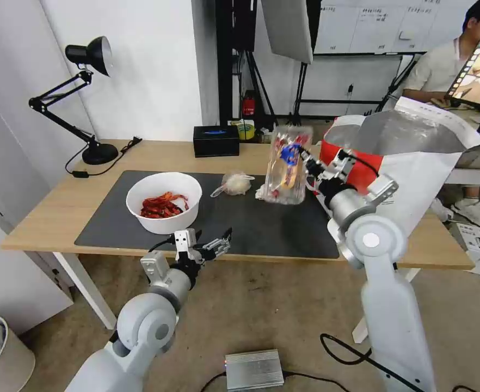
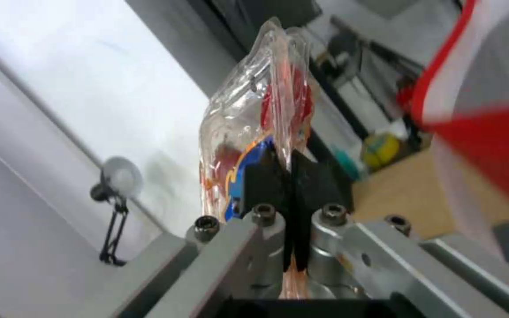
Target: Pick up the trash from the table and place it into the takeout bag.
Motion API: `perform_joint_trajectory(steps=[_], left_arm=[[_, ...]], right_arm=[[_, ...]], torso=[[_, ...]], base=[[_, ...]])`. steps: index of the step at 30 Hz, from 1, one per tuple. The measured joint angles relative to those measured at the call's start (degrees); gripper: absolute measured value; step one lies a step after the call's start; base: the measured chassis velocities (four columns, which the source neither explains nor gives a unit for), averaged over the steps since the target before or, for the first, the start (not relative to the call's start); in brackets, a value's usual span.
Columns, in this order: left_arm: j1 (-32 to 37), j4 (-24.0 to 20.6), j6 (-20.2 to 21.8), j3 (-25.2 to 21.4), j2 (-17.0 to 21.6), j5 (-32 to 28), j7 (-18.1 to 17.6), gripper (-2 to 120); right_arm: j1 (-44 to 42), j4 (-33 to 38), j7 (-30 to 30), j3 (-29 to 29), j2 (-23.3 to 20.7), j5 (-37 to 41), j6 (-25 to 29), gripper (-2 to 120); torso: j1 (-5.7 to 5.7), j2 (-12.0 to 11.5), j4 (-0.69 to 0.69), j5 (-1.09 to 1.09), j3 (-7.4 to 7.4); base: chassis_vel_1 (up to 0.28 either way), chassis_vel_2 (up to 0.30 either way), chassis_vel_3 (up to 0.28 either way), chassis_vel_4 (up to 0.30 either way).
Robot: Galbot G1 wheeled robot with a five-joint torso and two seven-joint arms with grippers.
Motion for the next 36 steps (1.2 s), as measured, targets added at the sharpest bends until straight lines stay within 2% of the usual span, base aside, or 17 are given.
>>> perform_joint_trajectory(steps=[8,20,29,36], left_arm=[[1.33,-0.42,-0.09,-0.20,-0.44,0.18,0.01,100],[1.71,-0.38,-0.17,-0.03,-0.86,0.28,0.02,100],[1.66,0.00,-0.19,0.44,-1.29,0.31,-0.03,100],[1.48,0.37,-0.19,0.79,-1.58,0.31,-0.13,100]], right_arm=[[2.56,1.74,3.67,3.73,-2.77,4.99,1.19,0],[7.07,0.17,9.37,7.08,-5.44,9.64,3.83,0],[9.67,-1.98,12.34,8.40,-7.29,7.37,7.09,0],[9.77,-3.37,13.51,8.53,-7.92,1.05,8.15,0]], torso=[[0.00,0.00,0.00,0.00,0.00],[0.00,0.00,0.00,0.00,0.01],[0.00,0.00,0.00,0.00,0.01],[0.00,0.00,0.00,0.00,0.01]], base=[[0.000,0.000,0.000,0.000],[0.000,0.000,0.000,0.000],[0.000,0.000,0.000,0.000],[0.000,0.000,0.000,0.000]])
